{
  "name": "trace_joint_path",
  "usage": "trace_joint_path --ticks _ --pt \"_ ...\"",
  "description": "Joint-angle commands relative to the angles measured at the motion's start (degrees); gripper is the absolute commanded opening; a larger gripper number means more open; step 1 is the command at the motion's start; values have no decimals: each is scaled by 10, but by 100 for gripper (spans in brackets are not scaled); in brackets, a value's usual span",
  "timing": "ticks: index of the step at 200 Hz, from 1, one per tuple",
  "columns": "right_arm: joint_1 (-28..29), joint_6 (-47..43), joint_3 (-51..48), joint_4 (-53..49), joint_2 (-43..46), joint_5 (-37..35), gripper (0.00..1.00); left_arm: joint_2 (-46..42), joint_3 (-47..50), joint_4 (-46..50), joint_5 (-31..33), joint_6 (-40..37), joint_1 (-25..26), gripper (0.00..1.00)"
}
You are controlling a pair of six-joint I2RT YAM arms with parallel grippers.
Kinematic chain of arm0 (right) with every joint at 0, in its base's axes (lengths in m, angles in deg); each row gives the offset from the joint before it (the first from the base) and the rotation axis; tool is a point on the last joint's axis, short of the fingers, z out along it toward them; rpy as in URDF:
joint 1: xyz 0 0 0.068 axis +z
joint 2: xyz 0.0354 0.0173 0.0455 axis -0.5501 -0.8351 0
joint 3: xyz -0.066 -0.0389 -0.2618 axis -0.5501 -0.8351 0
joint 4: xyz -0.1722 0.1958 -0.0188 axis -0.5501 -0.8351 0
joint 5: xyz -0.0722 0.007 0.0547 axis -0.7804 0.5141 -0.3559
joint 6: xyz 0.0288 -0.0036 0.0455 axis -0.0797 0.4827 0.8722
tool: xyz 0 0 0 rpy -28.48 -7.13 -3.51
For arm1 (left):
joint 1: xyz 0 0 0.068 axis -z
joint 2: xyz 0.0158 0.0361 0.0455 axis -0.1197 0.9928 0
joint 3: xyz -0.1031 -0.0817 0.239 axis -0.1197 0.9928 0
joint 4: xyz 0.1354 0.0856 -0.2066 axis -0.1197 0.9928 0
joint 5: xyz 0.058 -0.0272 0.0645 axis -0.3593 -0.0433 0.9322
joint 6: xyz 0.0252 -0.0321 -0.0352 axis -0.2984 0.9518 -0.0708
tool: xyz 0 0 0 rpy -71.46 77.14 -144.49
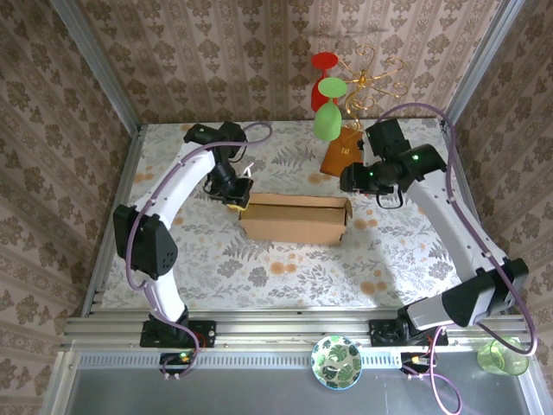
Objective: Fold the paper box
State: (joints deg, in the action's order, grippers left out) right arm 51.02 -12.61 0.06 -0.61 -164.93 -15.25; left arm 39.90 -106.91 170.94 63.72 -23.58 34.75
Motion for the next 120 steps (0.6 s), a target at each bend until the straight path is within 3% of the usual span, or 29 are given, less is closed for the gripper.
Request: trace_joint_path --ticks 1,120 --pt "1 -57 7 -18 -17 1 50 26 -21 42 23 3 -6 8" --pt "18 -66 -63 -13 21 -25 30 53 -59 54 18 0 -4 8"
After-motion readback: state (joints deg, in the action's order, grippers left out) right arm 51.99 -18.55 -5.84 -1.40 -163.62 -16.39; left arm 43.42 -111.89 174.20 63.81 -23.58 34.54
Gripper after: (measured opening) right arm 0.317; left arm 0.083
